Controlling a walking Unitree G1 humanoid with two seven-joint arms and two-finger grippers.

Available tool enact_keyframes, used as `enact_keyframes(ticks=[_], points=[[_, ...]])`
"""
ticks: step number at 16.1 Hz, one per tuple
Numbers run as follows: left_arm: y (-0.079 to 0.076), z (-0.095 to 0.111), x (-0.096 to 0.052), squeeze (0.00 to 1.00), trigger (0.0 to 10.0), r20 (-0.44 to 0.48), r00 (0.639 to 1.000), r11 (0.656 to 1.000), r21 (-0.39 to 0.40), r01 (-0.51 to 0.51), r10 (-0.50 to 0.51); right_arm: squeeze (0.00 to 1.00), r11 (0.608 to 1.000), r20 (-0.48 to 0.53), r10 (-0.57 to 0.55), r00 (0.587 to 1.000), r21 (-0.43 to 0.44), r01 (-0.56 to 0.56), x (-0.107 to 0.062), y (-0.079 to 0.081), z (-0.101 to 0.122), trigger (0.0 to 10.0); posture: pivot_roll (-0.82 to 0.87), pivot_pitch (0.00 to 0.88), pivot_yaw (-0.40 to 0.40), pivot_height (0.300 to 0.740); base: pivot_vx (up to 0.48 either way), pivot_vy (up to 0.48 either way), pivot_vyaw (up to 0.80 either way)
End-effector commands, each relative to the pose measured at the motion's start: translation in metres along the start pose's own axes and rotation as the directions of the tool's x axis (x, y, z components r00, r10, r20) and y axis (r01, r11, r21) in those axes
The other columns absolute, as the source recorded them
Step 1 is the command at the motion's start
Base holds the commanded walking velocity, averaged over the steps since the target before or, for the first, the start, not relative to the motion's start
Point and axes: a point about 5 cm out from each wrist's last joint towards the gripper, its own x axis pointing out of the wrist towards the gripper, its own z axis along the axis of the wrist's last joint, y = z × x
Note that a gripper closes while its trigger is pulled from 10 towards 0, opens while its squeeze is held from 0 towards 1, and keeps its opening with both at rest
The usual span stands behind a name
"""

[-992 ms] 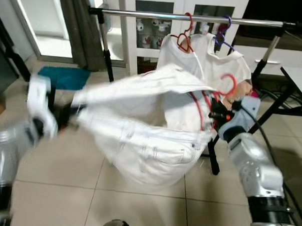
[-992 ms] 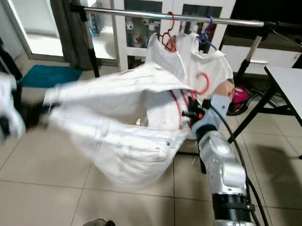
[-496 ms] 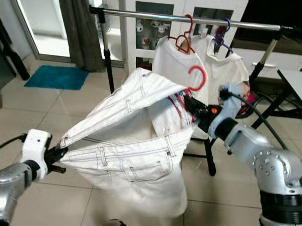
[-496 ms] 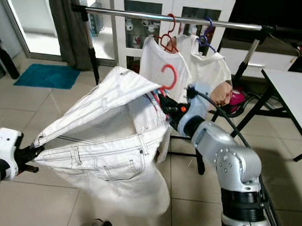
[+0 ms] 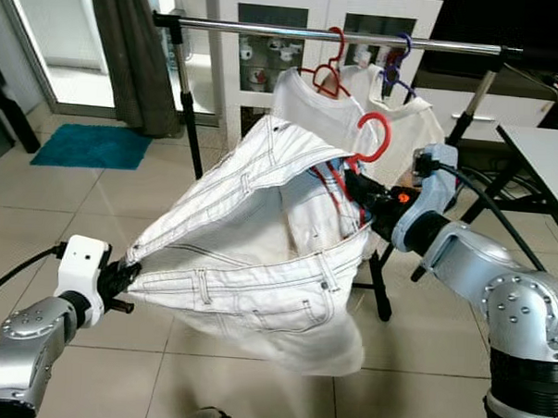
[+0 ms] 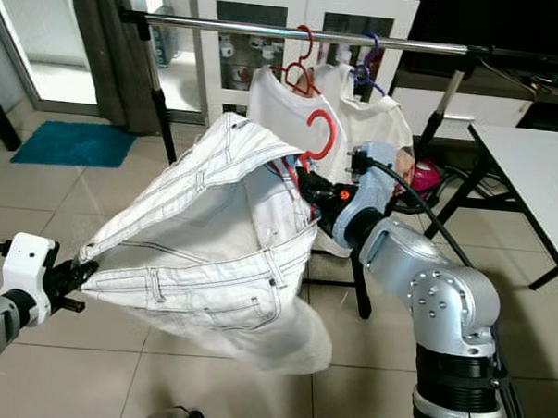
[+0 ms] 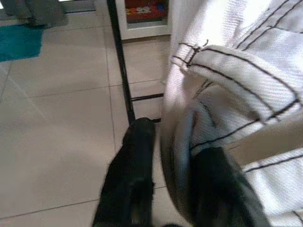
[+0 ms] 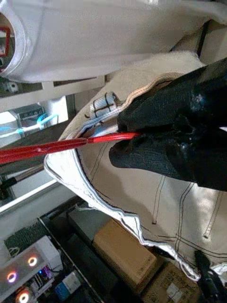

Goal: Hang hanger

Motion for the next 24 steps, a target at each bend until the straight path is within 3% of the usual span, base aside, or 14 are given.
enact_keyframes(ticks=[1, 7, 9, 11, 13, 14, 15, 16, 18, 19, 20, 21, 23, 24], points=[[0.014, -0.004, -0.009, 1.0, 10.0, -0.014, 0.999, 0.999, 0.0, -0.039, 0.039, 0.0, 1.0, 0.086, -0.018, 0.996, -0.016, 0.02, -0.009, -0.001, 0.018, 10.0, -0.06, 0.0, 0.004, 0.74, 0.0, 0.0, 0.0], [0.006, 0.006, -0.016, 1.0, 10.0, 0.074, 0.99, 0.992, -0.042, 0.12, -0.117, 0.0, 0.999, 0.066, -0.027, 0.997, -0.022, 0.029, -0.008, -0.002, 0.016, 10.0, -0.06, 0.0, -0.004, 0.74, 0.0, 0.0, 0.0], [-0.012, 0.024, -0.021, 1.0, 10.0, 0.183, 0.93, 0.933, -0.113, 0.343, -0.32, 0.0, 0.998, 0.05, -0.039, 0.998, -0.056, 0.042, -0.007, -0.002, 0.015, 10.0, -0.06, 0.0, -0.003, 0.74, 0.0, 0.0, 0.0], [-0.018, 0.041, -0.022, 1.0, 10.0, 0.313, 0.881, 0.888, -0.184, 0.422, -0.355, 0.0, 0.995, 0.045, -0.042, 0.998, -0.087, 0.046, -0.005, 0.0, 0.015, 10.0, -0.06, 0.0, -0.001, 0.74, 0.0, 0.0, 0.0], [-0.017, 0.051, -0.021, 1.0, 10.0, 0.361, 0.868, 0.882, -0.196, 0.428, -0.341, 0.0, 0.994, 0.044, -0.051, 0.998, -0.092, 0.055, -0.004, -0.001, 0.015, 10.0, -0.07, 0.0, 0.002, 0.74, 0.0, 0.0, 0.0], [-0.013, 0.047, -0.018, 1.0, 10.0, 0.299, 0.9, 0.913, -0.16, 0.375, -0.317, 0.0, 0.994, 0.044, -0.056, 0.997, -0.094, 0.06, -0.004, -0.001, 0.015, 10.0, -0.07, 0.0, 0.004, 0.74, 0.0, 0.0, 0.0], [0.002, 0.037, -0.01, 1.0, 10.0, 0.179, 0.966, 0.971, -0.118, 0.209, -0.186, 0.0, 0.994, 0.048, -0.059, 0.997, -0.093, 0.064, -0.004, -0.001, 0.015, 10.0, -0.08, 0.0, 0.006, 0.74, 0.0, 0.0, 0.0], [0.015, 0.033, -0.006, 1.0, 10.0, 0.119, 0.991, 0.994, -0.08, 0.073, -0.063, 0.0, 0.993, 0.053, -0.064, 0.997, -0.093, 0.068, -0.005, -0.002, 0.016, 10.0, -0.08, 0.0, 0.006, 0.74, 0.0, 0.0, 0.0], [0.014, 0.05, -0.005, 1.0, 10.0, 0.192, 0.98, 0.996, -0.059, 0.067, -0.054, 0.0, 0.993, 0.057, -0.072, 0.996, -0.093, 0.077, -0.005, -0.003, 0.018, 10.0, -0.08, 0.0, 0.003, 0.74, 0.0, 0.0, 0.0], [-0.005, 0.073, -0.005, 1.0, 10.0, 0.287, 0.939, 0.98, 0.005, 0.197, -0.19, 0.0, 0.991, 0.057, -0.085, 0.995, -0.095, 0.09, -0.004, -0.006, 0.018, 10.0, -0.08, 0.0, -0.005, 0.74, 0.0, 0.0, 0.0], [-0.032, 0.095, -0.006, 1.0, 10.0, 0.35, 0.859, 0.926, 0.085, 0.369, -0.374, 0.0, 0.99, 0.055, -0.101, 0.993, -0.093, 0.106, 0.0, -0.009, 0.018, 10.0, -0.08, 0.0, -0.009, 0.74, 0.0, 0.0, 0.0], [-0.043, 0.1, -0.005, 1.0, 10.0, 0.353, 0.825, 0.895, 0.113, 0.432, -0.442, 0.0, 0.99, 0.057, -0.103, 0.993, -0.093, 0.108, 0.003, -0.01, 0.017, 10.0, -0.08, 0.0, -0.017, 0.74, 0.0, 0.0, 0.0], [-0.073, 0.108, 0.0, 1.0, 10.0, 0.318, 0.726, 0.79, 0.171, 0.589, -0.61, 0.0, 0.991, 0.057, -0.09, 0.994, -0.09, 0.094, 0.01, -0.012, 0.017, 10.0, -0.08, 0.0, -0.025, 0.74, 0.0, 0.0, 0.0], [-0.113, 0.107, 0.006, 1.0, 10.0, 0.213, 0.571, 0.608, 0.228, 0.76, -0.793, 0.0, 0.999, 0.076, -0.012, 0.997, -0.052, 0.016, 0.024, -0.006, 0.016, 10.0, -0.1, 0.0, -0.022, 0.74, 0.0, 0.0, 0.0]])
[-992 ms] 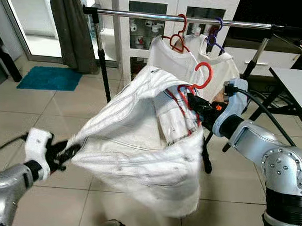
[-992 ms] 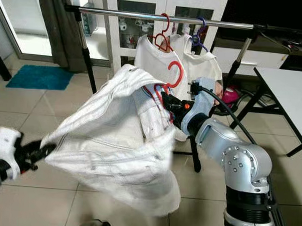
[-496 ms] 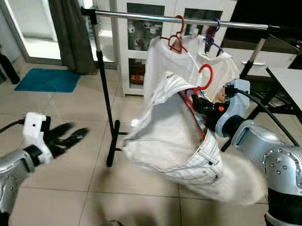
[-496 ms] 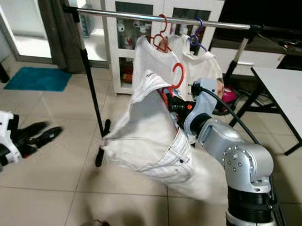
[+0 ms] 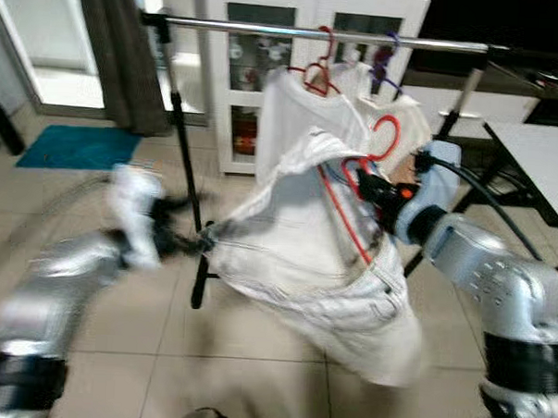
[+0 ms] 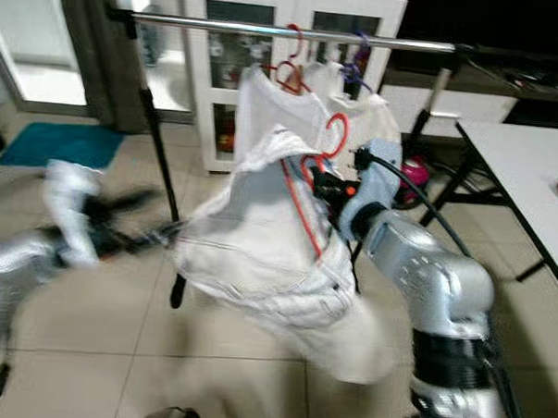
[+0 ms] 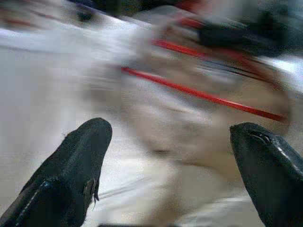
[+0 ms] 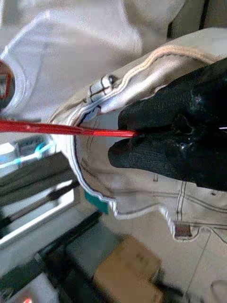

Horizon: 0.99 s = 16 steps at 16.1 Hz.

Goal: Hang hanger

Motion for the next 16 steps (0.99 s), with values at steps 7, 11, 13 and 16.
enact_keyframes(ticks=[7, 11, 13, 16], points=[[-0.033, -0.021, 0.082, 0.0, 10.0, -0.178, 0.933, 0.932, 0.136, 0.336, -0.311, 0.0, 0.988, 0.122, 0.157, 0.98, -0.022, -0.156, 0.035, 0.031, 0.023, 10.0, -0.12, 0.0, -0.025, 0.74, 0.0, 0.0, 0.0], [-0.04, -0.024, 0.09, 0.0, 3.6, -0.177, 0.915, 0.911, 0.135, 0.388, -0.363, 0.0, 0.986, 0.128, 0.168, 0.978, -0.033, -0.165, 0.038, 0.03, 0.024, 10.0, -0.14, 0.0, -0.025, 0.74, 0.0, 0.0, 0.0], [-0.04, -0.024, 0.092, 0.0, 0.0, -0.157, 0.922, 0.915, 0.146, 0.377, -0.354, 0.0, 0.986, 0.129, 0.166, 0.978, -0.035, -0.162, 0.038, 0.029, 0.024, 10.0, -0.14, 0.0, -0.025, 0.74, 0.0, 0.0, 0.0], [-0.04, -0.025, 0.093, 0.0, 0.0, -0.145, 0.921, 0.913, 0.146, 0.381, -0.361, 0.0, 0.986, 0.127, 0.164, 0.978, -0.039, -0.161, 0.038, 0.027, 0.023, 10.0, -0.13, 0.0, -0.028, 0.74, 0.0, 0.0, 0.0]])
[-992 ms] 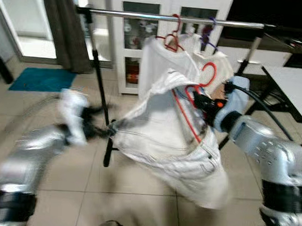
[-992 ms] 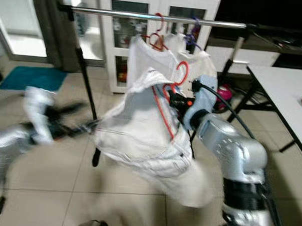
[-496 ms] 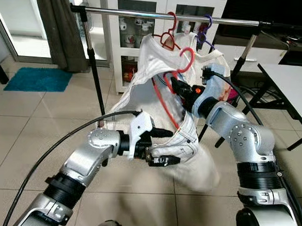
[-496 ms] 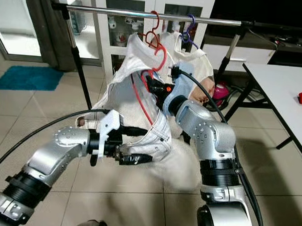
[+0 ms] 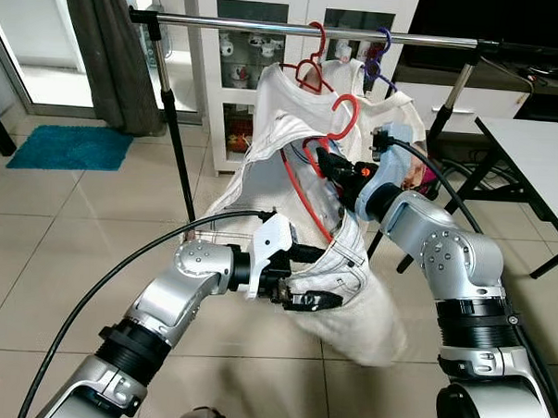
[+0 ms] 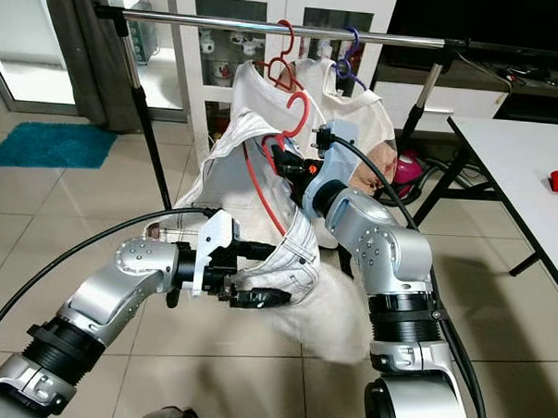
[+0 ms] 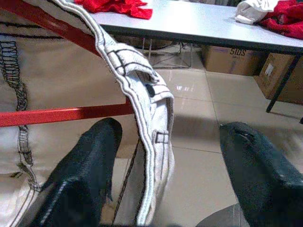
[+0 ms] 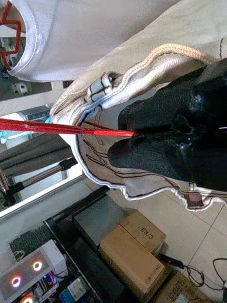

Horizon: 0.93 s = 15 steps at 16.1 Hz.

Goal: Hang hanger

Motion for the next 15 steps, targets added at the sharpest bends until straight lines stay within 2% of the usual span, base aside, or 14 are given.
enact_keyframes(ticks=[1, 6, 15], points=[[0.0026, 0.0009, -0.0007, 0.0, 0.0, -0.004, 1.0, 1.0, 0.014, -0.018, 0.018, 0.0, 0.999, 0.093, 0.041, 0.995, -0.036, -0.038, 0.0007, 0.0079, 0.0217, 10.0, -0.13, 0.0, -0.026, 0.74, 0.0, 0.0, 0.0], [0.0094, 0.004, -0.0031, 0.0, 0.0, 0.016, 0.999, 0.999, 0.011, -0.04, 0.04, 0.0, 0.999, 0.106, 0.044, 0.993, -0.034, -0.041, 0.0023, 0.0086, 0.0246, 10.0, -0.13, 0.0, -0.017, 0.74, 0.0, 0.0, 0.0], [0.0101, 0.0078, -0.0024, 0.0, 0.0, 0.032, 0.999, 1.0, 0.001, -0.019, 0.019, 0.0, 0.999, 0.116, 0.031, 0.993, -0.029, -0.028, 0.0003, 0.0074, 0.0209, 10.0, -0.12, 0.0, -0.002, 0.74, 0.0, 0.0, 0.0]])
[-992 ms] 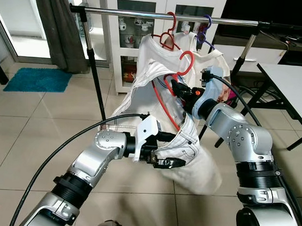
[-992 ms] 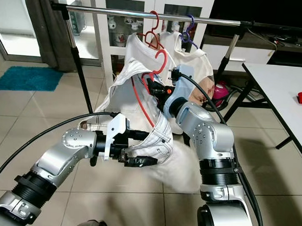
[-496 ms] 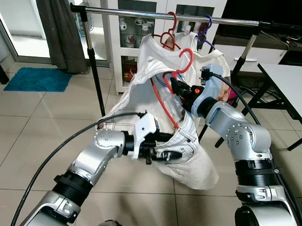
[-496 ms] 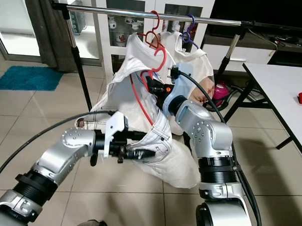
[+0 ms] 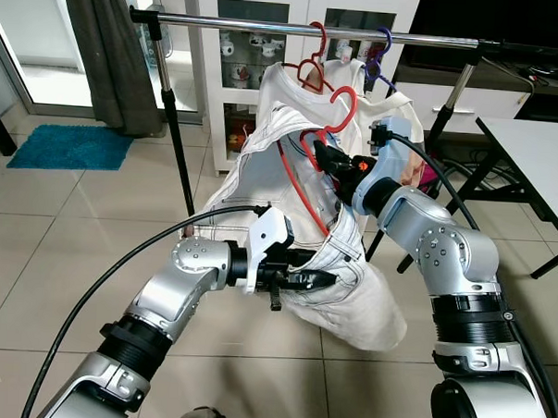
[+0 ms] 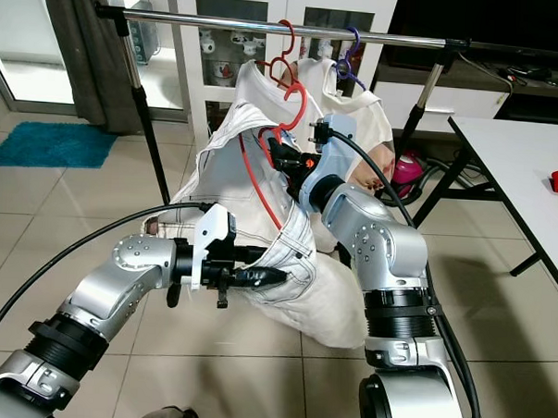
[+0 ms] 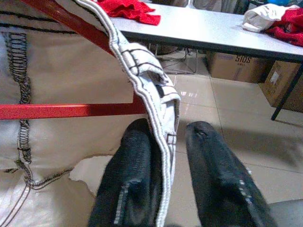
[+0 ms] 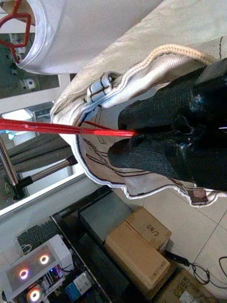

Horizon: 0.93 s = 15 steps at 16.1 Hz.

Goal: Hang hanger

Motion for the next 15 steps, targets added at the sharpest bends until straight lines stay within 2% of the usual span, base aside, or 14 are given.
enact_keyframes(ticks=[1, 10, 14, 15], points=[[0.002, 0.007, 0.001, 0.0, 0.0, 0.008, 1.0, 1.0, 0.018, 0.011, -0.011, 0.0, 1.0, 0.087, 0.015, 0.996, -0.026, -0.013, -0.003, 0.003, 0.016, 10.0, -0.12, 0.0, -0.002, 0.74, 0.0, 0.0, 0.0], [0.001, 0.012, 0.0, 0.0, 0.0, 0.022, 0.999, 0.999, 0.022, 0.026, -0.027, 0.0, 0.998, 0.08, 0.005, 0.997, -0.059, 0.0, -0.004, 0.002, 0.013, 10.0, -0.13, 0.0, 0.001, 0.74, 0.0, 0.0, 0.0], [0.0, 0.018, -0.002, 0.0, 0.0, 0.037, 0.999, 0.999, 0.045, 0.008, -0.01, 0.0, 0.992, 0.162, -0.014, 0.987, -0.119, 0.034, -0.009, -0.002, 0.02, 10.0, -0.14, 0.0, 0.011, 0.74, 0.0, 0.0, 0.0], [0.001, 0.026, -0.006, 0.0, 0.0, 0.053, 0.999, 0.998, 0.068, -0.009, 0.006, 0.0, 0.984, 0.157, -0.007, 0.988, -0.176, 0.035, -0.011, -0.004, 0.019, 10.0, -0.15, 0.0, 0.012, 0.74, 0.0, 0.0, 0.0]])
